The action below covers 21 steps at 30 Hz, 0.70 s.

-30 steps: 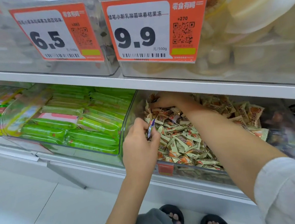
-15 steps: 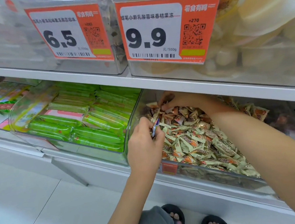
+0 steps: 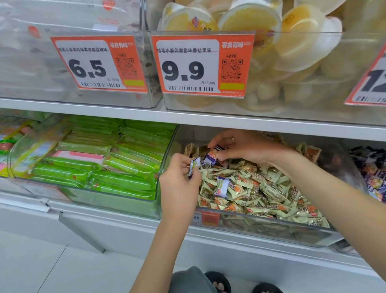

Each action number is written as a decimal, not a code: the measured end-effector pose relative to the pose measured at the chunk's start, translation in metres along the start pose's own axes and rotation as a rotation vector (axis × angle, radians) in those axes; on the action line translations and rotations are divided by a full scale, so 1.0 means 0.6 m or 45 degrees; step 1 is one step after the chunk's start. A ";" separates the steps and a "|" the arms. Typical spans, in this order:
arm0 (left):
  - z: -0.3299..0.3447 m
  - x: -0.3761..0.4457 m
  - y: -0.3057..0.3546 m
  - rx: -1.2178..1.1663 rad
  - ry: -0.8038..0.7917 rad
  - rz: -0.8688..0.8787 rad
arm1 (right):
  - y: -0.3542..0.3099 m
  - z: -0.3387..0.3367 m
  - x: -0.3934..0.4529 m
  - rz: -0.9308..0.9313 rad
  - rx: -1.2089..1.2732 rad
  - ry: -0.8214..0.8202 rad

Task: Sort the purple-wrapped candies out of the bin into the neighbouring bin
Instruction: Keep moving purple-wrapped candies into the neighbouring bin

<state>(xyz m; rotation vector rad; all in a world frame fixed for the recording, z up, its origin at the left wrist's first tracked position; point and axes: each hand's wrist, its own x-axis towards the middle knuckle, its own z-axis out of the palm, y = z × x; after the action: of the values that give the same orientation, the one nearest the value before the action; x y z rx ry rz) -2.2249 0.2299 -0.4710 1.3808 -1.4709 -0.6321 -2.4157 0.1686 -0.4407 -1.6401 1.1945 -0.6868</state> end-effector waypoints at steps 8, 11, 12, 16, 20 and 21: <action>-0.005 -0.004 -0.009 0.007 -0.069 -0.023 | -0.018 -0.011 -0.012 0.030 -0.304 -0.102; -0.011 -0.002 -0.014 -0.044 -0.168 -0.044 | -0.018 -0.005 -0.023 0.137 -0.571 -0.432; -0.014 0.000 -0.015 -0.056 -0.219 -0.050 | -0.017 -0.002 -0.027 0.205 -0.581 -0.515; -0.021 0.003 -0.017 -0.039 -0.336 -0.015 | -0.018 0.009 -0.036 0.279 -0.717 -0.524; -0.020 0.004 -0.019 -0.035 -0.351 -0.012 | -0.010 0.059 -0.040 0.173 -0.865 -0.262; -0.020 0.005 -0.020 -0.036 -0.347 -0.014 | -0.006 0.068 -0.042 0.107 -0.854 -0.171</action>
<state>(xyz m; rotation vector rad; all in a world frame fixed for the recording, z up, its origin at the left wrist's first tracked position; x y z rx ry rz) -2.2086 0.2276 -0.4760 1.3205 -1.6619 -0.8721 -2.3888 0.2074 -0.4505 -2.1202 1.4771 -0.1075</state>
